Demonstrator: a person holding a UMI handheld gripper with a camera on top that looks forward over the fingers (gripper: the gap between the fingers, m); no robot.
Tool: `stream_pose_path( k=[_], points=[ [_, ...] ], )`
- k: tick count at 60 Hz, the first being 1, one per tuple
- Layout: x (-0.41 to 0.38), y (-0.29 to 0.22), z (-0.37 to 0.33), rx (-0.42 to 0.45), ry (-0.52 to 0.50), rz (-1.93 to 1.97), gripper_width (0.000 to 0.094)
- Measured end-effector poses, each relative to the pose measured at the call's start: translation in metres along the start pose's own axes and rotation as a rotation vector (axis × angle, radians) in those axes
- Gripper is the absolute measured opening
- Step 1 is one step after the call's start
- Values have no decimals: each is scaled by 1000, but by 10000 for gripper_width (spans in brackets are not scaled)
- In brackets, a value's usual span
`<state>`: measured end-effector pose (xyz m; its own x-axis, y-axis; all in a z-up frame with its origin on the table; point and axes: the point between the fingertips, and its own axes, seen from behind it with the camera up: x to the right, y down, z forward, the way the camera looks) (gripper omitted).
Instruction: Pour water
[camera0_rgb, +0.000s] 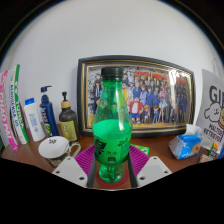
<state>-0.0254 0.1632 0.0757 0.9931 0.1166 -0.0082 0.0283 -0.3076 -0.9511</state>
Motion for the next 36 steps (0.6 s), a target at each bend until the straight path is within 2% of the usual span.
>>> stream_pose_path(
  k=[3,7,11,14,19,36],
  points=[
    [-1,5,-1,-28,-7,15,568],
    [-2,12,-4,-73,-19,29,860],
    [1,18,-12,-122,9,28,820],
    [3,18,-23,-149,40,17,864],
    [0,16,-51,-188,82,10,854],
    [-49,0,-200,-303,187,16,848]
  ],
)
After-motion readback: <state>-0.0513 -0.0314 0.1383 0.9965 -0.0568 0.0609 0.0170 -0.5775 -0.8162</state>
